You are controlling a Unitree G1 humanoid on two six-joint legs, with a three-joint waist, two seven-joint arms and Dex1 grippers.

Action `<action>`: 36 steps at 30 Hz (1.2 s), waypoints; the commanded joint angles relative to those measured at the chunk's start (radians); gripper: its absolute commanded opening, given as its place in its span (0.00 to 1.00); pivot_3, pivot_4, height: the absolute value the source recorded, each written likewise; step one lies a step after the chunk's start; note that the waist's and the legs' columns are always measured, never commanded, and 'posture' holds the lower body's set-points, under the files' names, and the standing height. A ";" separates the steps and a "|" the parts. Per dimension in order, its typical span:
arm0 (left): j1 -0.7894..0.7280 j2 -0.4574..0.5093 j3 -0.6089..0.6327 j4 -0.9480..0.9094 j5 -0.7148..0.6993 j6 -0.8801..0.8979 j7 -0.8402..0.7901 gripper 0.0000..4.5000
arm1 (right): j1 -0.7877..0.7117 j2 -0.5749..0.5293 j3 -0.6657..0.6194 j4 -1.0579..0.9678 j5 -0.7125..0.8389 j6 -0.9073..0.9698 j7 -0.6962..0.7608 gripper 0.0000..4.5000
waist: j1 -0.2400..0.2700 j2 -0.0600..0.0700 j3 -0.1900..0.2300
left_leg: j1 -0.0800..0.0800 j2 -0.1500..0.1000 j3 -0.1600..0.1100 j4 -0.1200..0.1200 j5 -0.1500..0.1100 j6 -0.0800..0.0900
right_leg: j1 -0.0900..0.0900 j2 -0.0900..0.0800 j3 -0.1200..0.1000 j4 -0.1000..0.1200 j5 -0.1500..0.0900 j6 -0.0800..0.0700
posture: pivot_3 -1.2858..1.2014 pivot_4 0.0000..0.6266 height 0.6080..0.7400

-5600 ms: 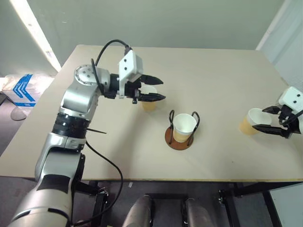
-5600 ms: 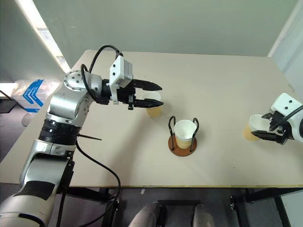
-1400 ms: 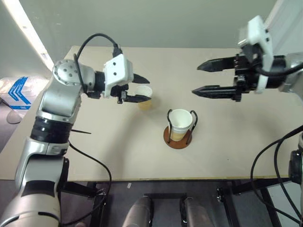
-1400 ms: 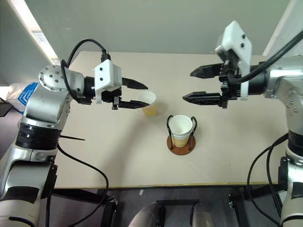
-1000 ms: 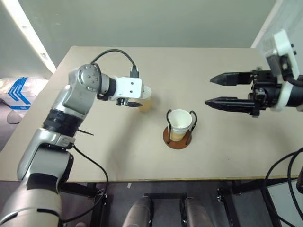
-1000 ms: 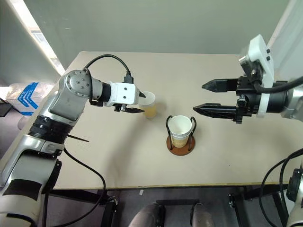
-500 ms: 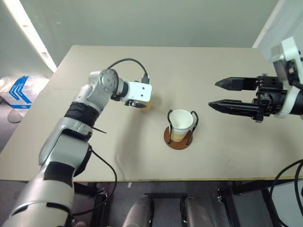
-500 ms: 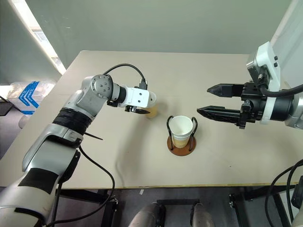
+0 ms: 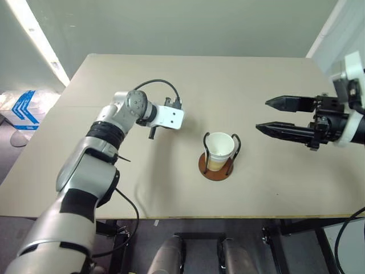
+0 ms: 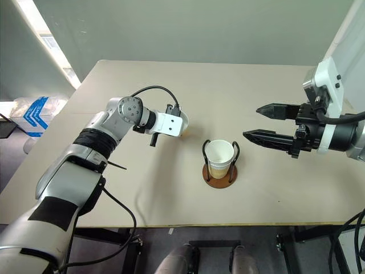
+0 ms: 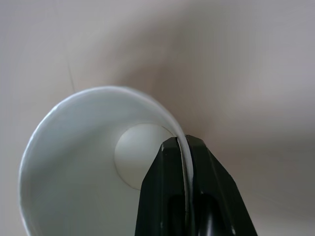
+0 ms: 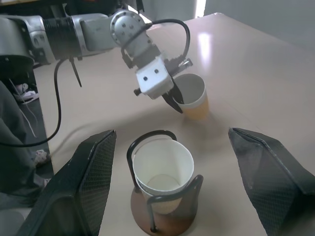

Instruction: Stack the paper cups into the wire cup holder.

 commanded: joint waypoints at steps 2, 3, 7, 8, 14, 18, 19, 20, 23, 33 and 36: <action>-0.029 0.028 0.078 -0.080 -0.118 -0.004 -0.170 0.01 | 0.045 -0.045 -0.064 -0.018 0.015 -0.066 0.034 0.86 | 0.000 0.000 0.000 | -0.001 0.000 0.000 0.002 0.000 0.000 | 0.000 0.000 0.000 0.000 0.000 0.000 | 0.52 0.24 1.00; -0.027 0.029 0.094 -0.103 -0.147 0.015 -0.209 0.01 | 0.059 -0.052 -0.069 -0.016 0.013 -0.075 0.041 0.86 | 0.001 0.000 0.000 | -0.001 0.000 0.001 0.002 0.000 0.001 | 0.000 0.000 0.000 0.000 0.000 0.001 | 0.52 0.24 1.00; -0.023 0.047 0.154 -0.234 -0.265 0.120 -0.357 0.01 | 0.128 -0.059 -0.106 -0.022 0.017 -0.125 0.062 0.86 | 0.002 0.000 0.000 | -0.001 0.000 0.001 0.005 -0.001 0.002 | 0.001 0.000 0.000 0.000 0.000 0.002 | 0.52 0.24 1.00; -0.023 0.050 0.167 -0.274 -0.294 0.155 -0.391 0.01 | 0.152 -0.060 -0.120 -0.024 0.014 -0.138 0.071 0.86 | 0.002 0.000 0.000 | -0.001 0.000 0.001 0.005 -0.001 0.002 | 0.001 0.000 0.001 0.000 0.000 0.002 | 0.52 0.24 1.00; -0.030 0.106 0.144 -0.555 -0.541 0.415 -0.482 0.01 | 0.286 -0.045 -0.212 -0.074 0.055 -0.189 0.085 0.86 | 0.002 0.000 0.000 | -0.001 0.001 0.002 0.005 -0.003 0.004 | 0.002 0.000 0.001 0.001 0.000 0.003 | 0.52 0.24 1.00; -0.071 0.153 0.074 -0.673 -0.708 0.536 -0.482 0.01 | 0.331 -0.057 -0.273 -0.100 0.113 -0.191 0.071 0.86 | 0.002 0.000 0.000 | 0.000 0.001 0.003 0.005 -0.003 0.004 | 0.003 0.000 0.001 0.000 0.000 0.004 | 0.52 0.24 1.00; -0.080 0.161 0.061 -0.683 -0.735 0.551 -0.482 0.01 | 0.337 -0.060 -0.280 -0.104 0.121 -0.191 0.064 0.86 | 0.002 0.000 0.000 | 0.000 0.001 0.003 0.005 -0.003 0.005 | 0.003 -0.001 0.001 0.000 0.000 0.004 | 0.52 0.24 1.00; -0.096 0.161 0.044 -0.686 -0.761 0.562 -0.482 0.01 | 0.344 -0.062 -0.290 -0.110 0.129 -0.192 0.055 0.86 | 0.002 0.000 0.000 | 0.000 0.001 0.003 0.005 -0.003 0.005 | 0.004 -0.001 0.001 0.000 0.000 0.004 | 0.52 0.24 1.00; -0.127 0.158 -0.002 -0.685 -0.820 0.577 -0.482 0.01 | 0.352 -0.066 -0.311 -0.127 0.165 -0.192 0.014 0.86 | 0.002 0.000 0.000 | 0.001 0.000 0.002 0.006 -0.003 0.005 | 0.005 -0.001 0.001 -0.001 0.000 0.004 | 0.52 0.24 1.00; -0.144 0.145 -0.213 -0.648 -0.870 0.465 -0.482 0.01 | 0.464 -0.081 -0.430 -0.185 0.244 -0.190 -0.088 0.86 | 0.003 0.000 0.000 | 0.002 0.000 0.002 0.007 -0.001 0.007 | 0.007 -0.001 0.002 -0.002 0.001 0.005 | 0.52 0.24 1.00; -0.148 0.126 -0.248 -0.608 -0.862 0.424 -0.482 0.01 | 0.494 -0.080 -0.448 -0.199 0.265 -0.197 -0.111 0.86 | 0.003 0.000 0.000 | 0.001 0.000 0.002 0.007 -0.001 0.007 | 0.007 -0.001 0.002 -0.002 0.002 0.007 | 0.52 0.24 1.00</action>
